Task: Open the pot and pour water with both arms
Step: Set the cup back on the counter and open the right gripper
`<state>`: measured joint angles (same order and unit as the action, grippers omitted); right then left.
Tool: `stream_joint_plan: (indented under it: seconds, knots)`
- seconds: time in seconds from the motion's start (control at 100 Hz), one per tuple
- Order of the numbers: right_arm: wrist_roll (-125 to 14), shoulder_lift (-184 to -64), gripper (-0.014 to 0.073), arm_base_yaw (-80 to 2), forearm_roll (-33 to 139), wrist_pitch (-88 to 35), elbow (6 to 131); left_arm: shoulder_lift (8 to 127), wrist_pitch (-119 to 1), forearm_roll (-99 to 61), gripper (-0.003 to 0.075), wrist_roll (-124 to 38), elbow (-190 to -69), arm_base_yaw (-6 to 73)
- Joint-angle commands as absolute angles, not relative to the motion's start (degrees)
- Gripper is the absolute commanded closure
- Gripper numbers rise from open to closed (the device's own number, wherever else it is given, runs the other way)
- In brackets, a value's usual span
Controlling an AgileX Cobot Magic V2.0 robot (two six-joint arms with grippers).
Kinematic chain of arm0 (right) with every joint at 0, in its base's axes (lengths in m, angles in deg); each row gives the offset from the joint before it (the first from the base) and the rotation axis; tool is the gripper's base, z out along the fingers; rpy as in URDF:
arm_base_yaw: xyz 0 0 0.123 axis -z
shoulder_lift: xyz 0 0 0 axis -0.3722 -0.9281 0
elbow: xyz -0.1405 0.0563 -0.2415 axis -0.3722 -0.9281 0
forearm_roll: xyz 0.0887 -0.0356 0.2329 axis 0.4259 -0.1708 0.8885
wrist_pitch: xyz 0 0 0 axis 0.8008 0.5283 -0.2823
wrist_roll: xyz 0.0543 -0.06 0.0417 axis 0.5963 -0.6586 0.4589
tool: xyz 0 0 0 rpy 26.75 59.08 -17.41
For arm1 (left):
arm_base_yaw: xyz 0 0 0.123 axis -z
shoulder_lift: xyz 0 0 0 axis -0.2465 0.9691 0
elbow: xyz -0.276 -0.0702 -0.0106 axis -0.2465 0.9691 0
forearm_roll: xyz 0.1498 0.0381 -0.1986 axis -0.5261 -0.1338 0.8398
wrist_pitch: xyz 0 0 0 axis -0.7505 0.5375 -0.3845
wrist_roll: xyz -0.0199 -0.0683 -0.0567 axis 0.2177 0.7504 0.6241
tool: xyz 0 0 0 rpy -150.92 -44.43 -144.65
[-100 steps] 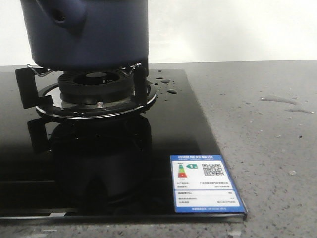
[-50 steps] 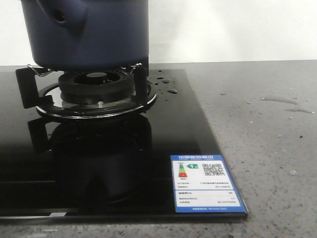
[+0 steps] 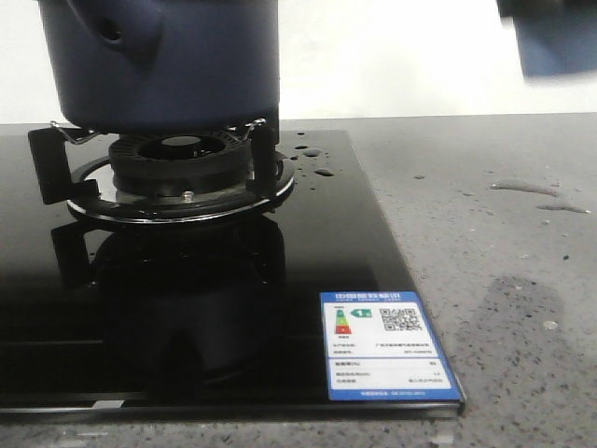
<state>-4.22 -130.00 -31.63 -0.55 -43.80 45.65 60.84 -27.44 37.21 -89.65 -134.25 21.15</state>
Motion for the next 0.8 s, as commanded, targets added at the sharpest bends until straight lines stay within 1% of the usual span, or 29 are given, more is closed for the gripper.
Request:
stream_joint_plan:
  seconds: [0.0,0.07,0.14,0.18,0.23,0.25,0.27,0.3,0.35,0.37,0.39,0.41,0.53,0.62,0.79]
  knots:
    - [-3.80,-127.78,0.0366,-28.79,-0.27,-56.58,40.50,61.11,-29.05,41.66,0.0477,-89.06,-135.43,20.88]
    - [-3.80,-127.78,0.0366,-27.09,1.11,-60.15,36.16,61.62,-29.05,41.66,0.0477,-89.06,-134.92,20.88]
    - [-3.80,-127.78,0.0363,-26.25,3.19,-61.17,33.50,62.27,-28.90,41.66,0.0477,-89.06,-134.37,20.88]
    - [-3.80,-127.78,0.0349,-26.09,4.74,-61.24,32.64,62.63,-28.91,41.89,0.0477,-89.06,-133.95,20.99]
    - [-3.80,-127.78,0.0301,-26.09,5.33,-62.02,32.19,62.79,-28.78,42.02,0.0477,-89.06,-133.75,20.99]
    - [-3.80,-127.78,0.0270,-26.09,5.33,-62.19,32.19,62.94,-28.65,42.02,0.0477,-89.06,-133.75,20.99]
    - [-3.80,-127.78,0.0218,-26.09,5.33,-62.65,32.19,63.22,-28.54,42.02,0.0477,-89.06,-133.71,20.99]
    - [-3.80,-127.78,0.0174,-26.09,5.33,-63.55,32.19,63.34,-28.16,42.15,0.0477,-89.06,-133.71,20.99]
    - [-3.80,-127.78,0.0044,-26.09,5.33,-65.41,32.19,63.68,-27.50,42.55,0.0477,-89.06,-133.71,20.99]
    - [-3.80,-127.78,0.0013,-26.09,5.33,-66.03,32.19,63.67,-27.48,42.56,0.0477,-89.06,-133.71,20.99]
    - [-3.80,-127.78,-0.0045,-26.09,5.33,-66.69,32.19,63.80,-27.39,42.56,0.0477,-89.06,-133.71,20.99]
    - [-3.80,-127.78,-0.0071,-26.09,5.33,-67.08,32.30,63.80,-27.27,42.56,0.0477,-89.06,-133.71,20.99]
    - [-3.80,-127.68,-0.0046,-26.09,5.33,-68.68,32.30,63.92,-27.17,42.68,0.0477,-89.06,-133.71,20.99]
    - [-3.80,-127.43,-0.0044,-26.09,5.33,-69.74,32.30,63.92,-27.17,42.68,0.0477,-89.06,-133.71,20.99]
    - [-4.04,-123.34,-0.0043,-26.09,5.01,-70.23,34.74,65.03,-27.52,42.68,0.0477,-89.47,-133.71,20.99]
